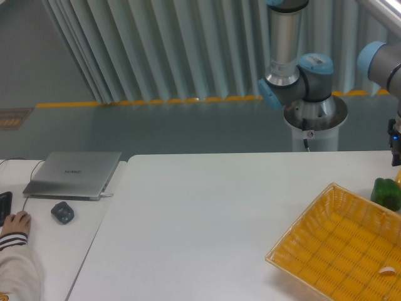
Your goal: Place the triangular bread in the basket
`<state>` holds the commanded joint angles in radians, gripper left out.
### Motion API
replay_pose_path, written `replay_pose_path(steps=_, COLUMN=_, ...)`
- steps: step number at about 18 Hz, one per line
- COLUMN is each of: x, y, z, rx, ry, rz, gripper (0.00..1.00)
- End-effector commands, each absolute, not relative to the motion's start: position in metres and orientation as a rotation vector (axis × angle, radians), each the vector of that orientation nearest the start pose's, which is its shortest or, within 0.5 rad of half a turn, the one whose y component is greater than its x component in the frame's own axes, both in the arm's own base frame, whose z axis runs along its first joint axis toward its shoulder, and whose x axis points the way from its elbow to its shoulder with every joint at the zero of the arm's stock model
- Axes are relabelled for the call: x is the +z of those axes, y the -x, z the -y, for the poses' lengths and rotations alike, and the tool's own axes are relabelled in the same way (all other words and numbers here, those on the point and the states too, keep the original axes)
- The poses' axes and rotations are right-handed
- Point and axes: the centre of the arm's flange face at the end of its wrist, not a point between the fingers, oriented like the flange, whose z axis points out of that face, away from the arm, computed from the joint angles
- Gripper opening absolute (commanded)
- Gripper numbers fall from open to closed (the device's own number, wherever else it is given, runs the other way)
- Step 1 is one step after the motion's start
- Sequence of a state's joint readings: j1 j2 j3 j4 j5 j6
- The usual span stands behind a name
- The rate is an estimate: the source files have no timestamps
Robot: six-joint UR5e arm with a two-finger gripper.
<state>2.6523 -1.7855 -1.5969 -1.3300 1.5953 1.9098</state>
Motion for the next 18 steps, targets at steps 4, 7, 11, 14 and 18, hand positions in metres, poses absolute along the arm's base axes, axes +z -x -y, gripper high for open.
replay_pose_path(steps=4, x=0.387, y=0.443, z=-0.384, rx=0.010, ry=2.900, rz=-1.269, gripper=1.00)
replay_pose_path(steps=7, x=0.390, y=0.442, z=-0.384, rx=0.010, ry=2.900, rz=-1.272, gripper=1.00)
replay_pose_path(steps=11, x=0.384, y=0.450, z=-0.374, rx=0.030, ry=2.925, rz=-1.227, gripper=1.00)
replay_pose_path(steps=14, x=0.401, y=0.466, z=-0.370, rx=0.153, ry=2.985, rz=-1.045, gripper=1.00)
replay_pose_path(steps=18, x=0.396, y=0.512, z=-0.343, rx=0.256, ry=3.018, rz=-0.860, gripper=1.00)
